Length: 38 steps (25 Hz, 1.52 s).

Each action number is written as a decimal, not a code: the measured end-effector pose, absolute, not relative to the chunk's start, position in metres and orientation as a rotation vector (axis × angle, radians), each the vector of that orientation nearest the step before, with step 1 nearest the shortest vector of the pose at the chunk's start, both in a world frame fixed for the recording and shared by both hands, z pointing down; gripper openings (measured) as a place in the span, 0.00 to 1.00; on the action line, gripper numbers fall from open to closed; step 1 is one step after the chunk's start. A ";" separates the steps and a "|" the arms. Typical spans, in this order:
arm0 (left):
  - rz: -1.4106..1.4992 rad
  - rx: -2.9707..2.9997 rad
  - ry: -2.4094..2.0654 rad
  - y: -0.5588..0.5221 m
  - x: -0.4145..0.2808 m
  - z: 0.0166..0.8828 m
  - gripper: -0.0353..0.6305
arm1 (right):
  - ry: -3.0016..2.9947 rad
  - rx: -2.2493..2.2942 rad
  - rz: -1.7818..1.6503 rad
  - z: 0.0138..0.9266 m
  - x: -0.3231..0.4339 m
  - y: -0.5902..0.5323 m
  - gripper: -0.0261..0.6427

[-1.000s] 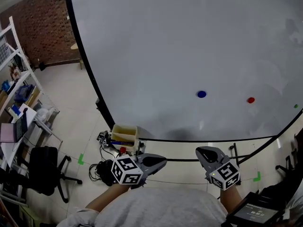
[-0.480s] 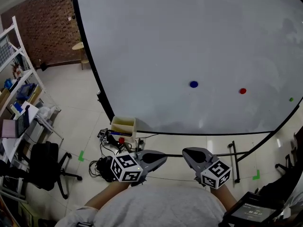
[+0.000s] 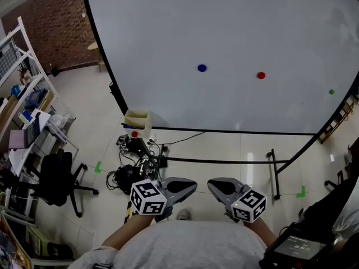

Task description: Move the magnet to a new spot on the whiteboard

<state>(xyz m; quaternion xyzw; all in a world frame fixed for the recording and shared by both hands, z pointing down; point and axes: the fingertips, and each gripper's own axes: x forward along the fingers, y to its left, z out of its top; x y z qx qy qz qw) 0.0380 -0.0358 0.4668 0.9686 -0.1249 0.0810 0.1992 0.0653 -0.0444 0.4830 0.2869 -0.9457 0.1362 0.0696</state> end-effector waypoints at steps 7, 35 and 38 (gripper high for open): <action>0.260 2.760 -0.361 0.004 0.041 0.450 0.03 | -2.882 0.820 0.410 0.467 0.053 0.001 0.04; 0.201 2.789 -0.391 -0.004 -0.021 0.436 0.03 | -2.876 0.809 0.333 0.447 -0.010 -0.003 0.04; 0.197 2.786 -0.389 -0.003 -0.020 0.435 0.03 | -2.875 0.804 0.333 0.446 -0.010 -0.003 0.04</action>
